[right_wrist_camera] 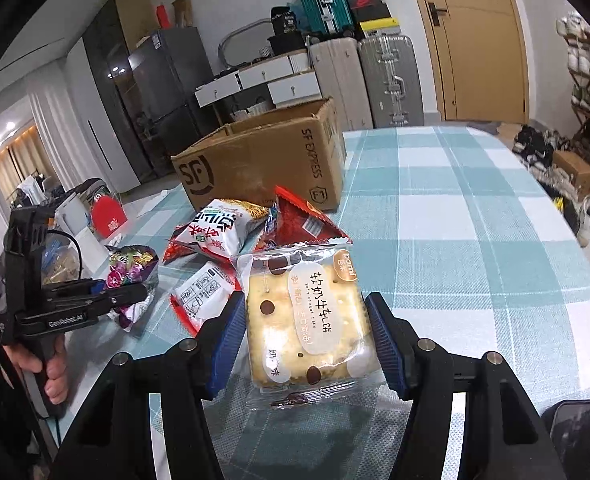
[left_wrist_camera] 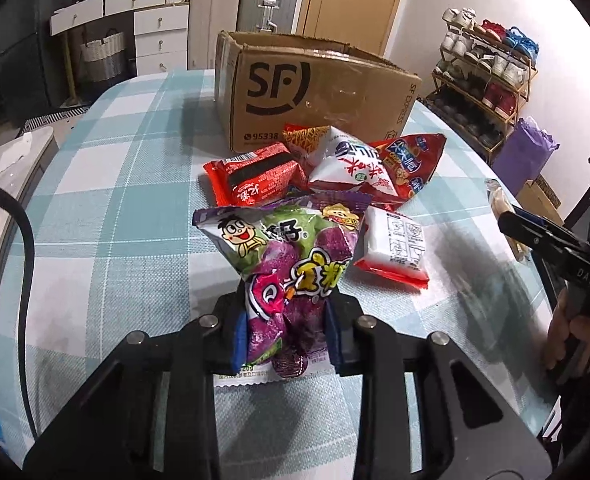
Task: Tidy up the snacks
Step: 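Carry the purple candy bag and cookie pack over the box with both grippers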
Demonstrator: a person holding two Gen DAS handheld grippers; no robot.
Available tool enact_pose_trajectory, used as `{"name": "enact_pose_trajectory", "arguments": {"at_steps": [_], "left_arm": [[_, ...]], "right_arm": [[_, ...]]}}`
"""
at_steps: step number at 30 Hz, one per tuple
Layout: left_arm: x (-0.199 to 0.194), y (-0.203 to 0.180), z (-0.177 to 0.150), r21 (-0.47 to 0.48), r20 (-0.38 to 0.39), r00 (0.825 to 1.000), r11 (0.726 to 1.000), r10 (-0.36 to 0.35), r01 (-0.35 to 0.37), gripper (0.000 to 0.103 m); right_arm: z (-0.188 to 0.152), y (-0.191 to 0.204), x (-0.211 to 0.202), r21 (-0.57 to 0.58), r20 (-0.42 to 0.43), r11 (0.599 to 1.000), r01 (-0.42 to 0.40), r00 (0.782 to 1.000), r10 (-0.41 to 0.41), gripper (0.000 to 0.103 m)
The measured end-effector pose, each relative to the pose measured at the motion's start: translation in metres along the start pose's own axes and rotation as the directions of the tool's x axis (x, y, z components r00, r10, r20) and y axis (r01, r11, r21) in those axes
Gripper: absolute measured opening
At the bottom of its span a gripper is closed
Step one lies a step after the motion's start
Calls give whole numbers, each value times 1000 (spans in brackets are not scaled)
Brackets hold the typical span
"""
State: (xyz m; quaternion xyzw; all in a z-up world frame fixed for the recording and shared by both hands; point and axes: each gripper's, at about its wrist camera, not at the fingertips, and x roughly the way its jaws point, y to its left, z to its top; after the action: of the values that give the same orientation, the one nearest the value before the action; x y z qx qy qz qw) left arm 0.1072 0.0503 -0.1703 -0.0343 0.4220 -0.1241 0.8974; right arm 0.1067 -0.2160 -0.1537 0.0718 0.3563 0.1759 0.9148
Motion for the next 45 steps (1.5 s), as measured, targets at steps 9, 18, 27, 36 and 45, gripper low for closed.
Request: {"name": "enact_pose_trajectory", "arguments": {"at_steps": [9, 18, 27, 36, 45], "left_arm": [[-21, 8, -10, -29, 20, 1000, 999, 18, -18, 27], [-53, 17, 0, -86, 21, 998, 995, 58, -56, 27], [-89, 23, 29, -85, 79, 997, 996, 28, -21, 28], [-133, 13, 88, -50, 169, 986, 999, 5, 3, 28], [-162, -3, 148, 5, 211, 977, 1000, -22, 21, 28]], "right_arm": [[0, 2, -6, -13, 22, 1000, 6, 1000, -6, 61], [11, 27, -20, -5, -2, 995, -98, 995, 98, 61], [69, 63, -68, -19, 87, 976, -217, 972, 217, 61], [140, 94, -101, -54, 157, 974, -221, 961, 226, 61], [188, 99, -111, -16, 176, 965, -261, 950, 259, 61]]}}
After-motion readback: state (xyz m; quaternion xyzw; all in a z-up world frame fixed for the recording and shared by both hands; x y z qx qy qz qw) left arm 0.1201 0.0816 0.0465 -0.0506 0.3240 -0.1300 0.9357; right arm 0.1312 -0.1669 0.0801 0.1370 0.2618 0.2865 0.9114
